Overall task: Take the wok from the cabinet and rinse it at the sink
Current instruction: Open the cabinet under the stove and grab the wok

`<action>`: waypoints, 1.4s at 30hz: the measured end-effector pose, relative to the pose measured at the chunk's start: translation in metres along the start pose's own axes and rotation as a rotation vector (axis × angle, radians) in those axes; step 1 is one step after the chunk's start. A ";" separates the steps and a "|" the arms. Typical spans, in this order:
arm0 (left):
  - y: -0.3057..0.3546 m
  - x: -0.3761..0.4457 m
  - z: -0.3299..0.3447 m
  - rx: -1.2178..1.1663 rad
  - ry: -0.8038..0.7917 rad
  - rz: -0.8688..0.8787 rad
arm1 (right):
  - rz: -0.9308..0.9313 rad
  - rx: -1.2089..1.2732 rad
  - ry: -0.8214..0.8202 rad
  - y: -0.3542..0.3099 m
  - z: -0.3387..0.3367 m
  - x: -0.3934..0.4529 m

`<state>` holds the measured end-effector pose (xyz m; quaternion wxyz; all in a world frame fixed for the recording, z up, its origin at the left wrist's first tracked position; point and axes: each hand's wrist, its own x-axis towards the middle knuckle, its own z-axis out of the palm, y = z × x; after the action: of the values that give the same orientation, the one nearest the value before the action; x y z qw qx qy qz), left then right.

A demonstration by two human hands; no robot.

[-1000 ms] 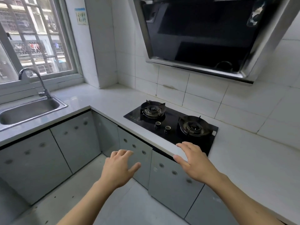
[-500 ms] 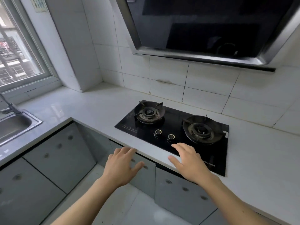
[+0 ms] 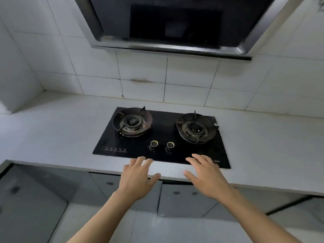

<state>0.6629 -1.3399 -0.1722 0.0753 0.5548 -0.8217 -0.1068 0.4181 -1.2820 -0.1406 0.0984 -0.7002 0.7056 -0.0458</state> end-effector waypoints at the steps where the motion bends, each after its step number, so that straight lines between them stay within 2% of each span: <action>1: -0.006 0.003 -0.001 0.003 -0.007 0.029 | 0.026 -0.012 0.007 -0.007 0.001 -0.002; 7: -0.023 0.011 0.003 -0.003 -0.068 0.137 | 0.156 0.013 0.007 -0.026 0.021 -0.025; 13: -0.026 0.010 0.012 -0.009 -0.161 0.147 | 0.212 0.029 -0.025 -0.024 0.045 -0.037; 18: -0.031 0.017 0.015 -0.030 -0.167 0.158 | 0.255 0.155 -0.013 -0.028 0.061 -0.035; 22: -0.038 0.019 0.027 -0.074 -0.193 0.156 | 0.408 0.514 0.004 -0.040 0.082 -0.031; 29: -0.049 0.019 0.053 -0.058 -0.269 0.202 | 0.786 1.096 0.025 -0.059 0.125 -0.019; 33: -0.053 0.018 0.063 -0.051 -0.275 0.221 | 0.917 1.365 0.008 -0.057 0.142 -0.001; 38: -0.054 0.024 0.071 -0.045 -0.252 0.210 | 1.098 1.869 0.046 -0.040 0.165 0.030; 42: -0.049 0.029 0.080 -0.038 -0.254 0.223 | 1.165 2.064 0.073 -0.025 0.188 0.046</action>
<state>0.6771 -1.3774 -0.2618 -0.0073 0.4405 -0.8789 -0.1827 0.4810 -1.3144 -0.3221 0.6026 0.1389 0.5499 -0.5614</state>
